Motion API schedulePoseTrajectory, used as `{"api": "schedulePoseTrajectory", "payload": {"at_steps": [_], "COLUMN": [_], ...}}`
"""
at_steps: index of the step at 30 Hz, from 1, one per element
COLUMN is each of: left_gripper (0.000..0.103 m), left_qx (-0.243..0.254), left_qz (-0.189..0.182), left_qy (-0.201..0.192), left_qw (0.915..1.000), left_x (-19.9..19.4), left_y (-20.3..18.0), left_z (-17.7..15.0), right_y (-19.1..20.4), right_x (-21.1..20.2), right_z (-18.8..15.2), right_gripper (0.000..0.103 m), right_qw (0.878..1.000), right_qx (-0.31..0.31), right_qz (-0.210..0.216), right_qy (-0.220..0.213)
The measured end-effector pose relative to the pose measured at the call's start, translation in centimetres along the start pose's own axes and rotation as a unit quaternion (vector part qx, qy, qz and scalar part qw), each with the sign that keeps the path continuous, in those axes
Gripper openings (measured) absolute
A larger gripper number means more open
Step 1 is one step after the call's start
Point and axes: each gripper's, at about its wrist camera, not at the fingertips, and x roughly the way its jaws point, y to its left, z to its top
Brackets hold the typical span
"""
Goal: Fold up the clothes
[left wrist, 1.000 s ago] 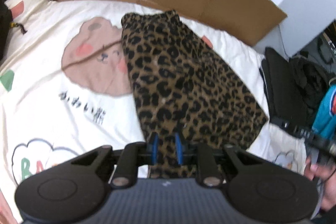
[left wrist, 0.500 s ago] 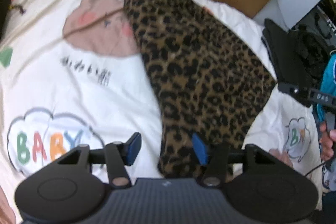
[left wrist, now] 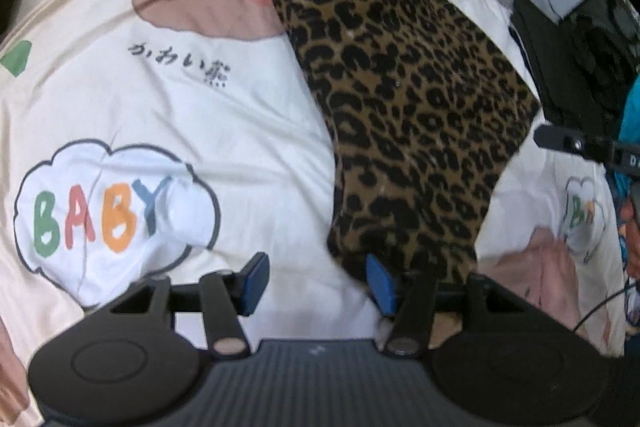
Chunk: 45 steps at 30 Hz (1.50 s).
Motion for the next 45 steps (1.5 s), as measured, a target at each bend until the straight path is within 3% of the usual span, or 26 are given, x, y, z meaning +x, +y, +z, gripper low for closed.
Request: {"api": "schedulePoseTrajectory", "payload": {"at_steps": [9,13,17,24,34,36,40,45], "left_gripper": [0.057,0.057,0.065,0.065,0.065,0.065,0.065,0.065], "left_qx": [0.009,0.023,0.046,0.057,0.051,0.044,0.081,0.074], "left_qz": [-0.007,-0.016,0.014,0.019,-0.011,-0.021,0.01,0.009], "left_qy": [0.003,-0.008,-0.014,-0.032,-0.084,-0.081,-0.051,-0.039], "left_qw": [0.9999,0.9996,0.9988,0.9977,0.9951,0.9955,0.9953,0.9964], "left_x": [1.4,1.9,2.9,3.5,2.5,2.7,3.5,3.9], "left_y": [-1.0,-1.8,-2.7,-3.2,-3.4,-3.4,-3.9,-3.4], "left_z": [0.1,0.4,0.6,0.9,1.4,1.5,1.0,0.8], "right_y": [1.0,0.5,-0.8,-2.4,-2.5,-2.6,-2.6,-2.7], "right_x": [2.4,3.6,4.2,5.3,6.2,6.2,6.1,6.1], "right_z": [-1.5,-1.7,-1.1,-0.2,-0.3,-0.3,-0.5,-0.6], "right_gripper": [0.064,0.064,0.064,0.064,0.063,0.063,0.063,0.063], "right_qw": [0.998,0.998,0.999,0.999,0.999,0.999,0.999,0.999], "right_qx": [-0.003,0.007,0.017,0.018,0.01,0.01,0.015,0.016], "right_qz": [0.039,0.032,0.019,0.002,-0.008,-0.009,-0.009,-0.008], "right_qy": [0.049,0.051,0.043,0.036,0.039,0.04,0.035,0.033]}}
